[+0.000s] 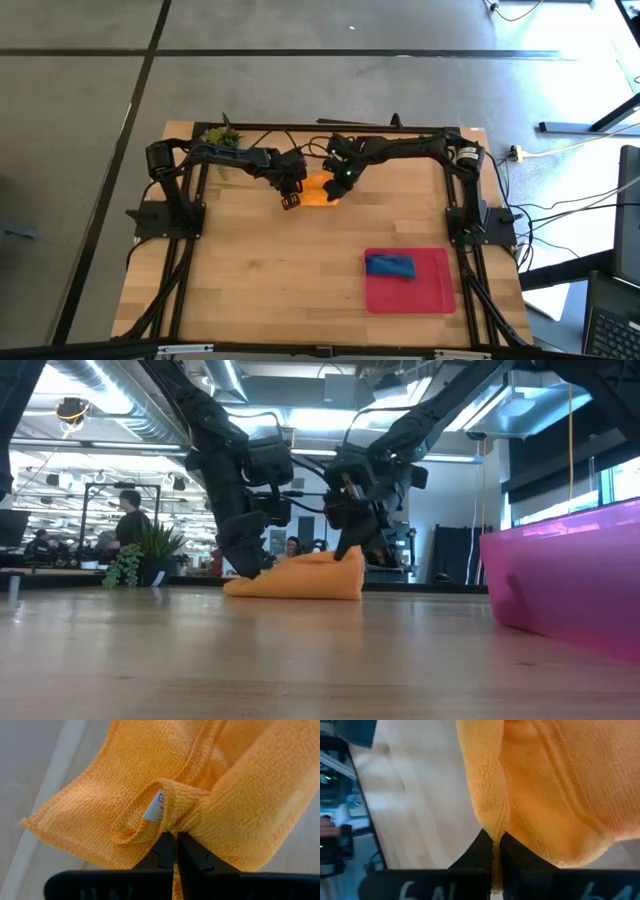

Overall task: Roll microfiber towels into tight, uniform cylinder then place into a basket
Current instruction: Roll the orange microfiber towel

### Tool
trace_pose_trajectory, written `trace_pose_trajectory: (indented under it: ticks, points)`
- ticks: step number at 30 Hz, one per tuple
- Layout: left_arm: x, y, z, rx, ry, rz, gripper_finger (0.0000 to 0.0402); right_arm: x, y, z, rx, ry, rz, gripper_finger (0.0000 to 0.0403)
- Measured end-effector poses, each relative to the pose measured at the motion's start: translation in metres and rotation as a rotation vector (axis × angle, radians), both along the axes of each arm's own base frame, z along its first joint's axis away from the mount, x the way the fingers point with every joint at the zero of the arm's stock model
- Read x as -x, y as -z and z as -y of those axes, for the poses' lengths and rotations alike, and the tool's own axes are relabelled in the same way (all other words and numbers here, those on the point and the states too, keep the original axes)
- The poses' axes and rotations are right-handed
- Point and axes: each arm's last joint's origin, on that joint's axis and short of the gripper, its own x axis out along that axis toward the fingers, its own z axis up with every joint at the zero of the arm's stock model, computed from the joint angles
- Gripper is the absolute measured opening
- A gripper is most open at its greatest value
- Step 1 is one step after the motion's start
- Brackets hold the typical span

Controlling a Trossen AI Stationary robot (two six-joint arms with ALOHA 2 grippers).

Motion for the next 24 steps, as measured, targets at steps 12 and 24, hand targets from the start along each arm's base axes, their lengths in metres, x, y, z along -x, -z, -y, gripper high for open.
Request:
trace_pose_trajectory:
  ticks: [12, 24]
  points:
    - [0.000, 0.000, 0.000, -0.010, 0.033, -0.002, 0.0000, 0.013, 0.006, 0.021, -0.230, 0.081, -0.020, 0.0010]
    - [-0.001, 0.000, 0.005, -0.011, 0.088, -0.005, 0.0000, 0.017, 0.021, 0.033, -0.086, 0.236, -0.127, 0.0010]
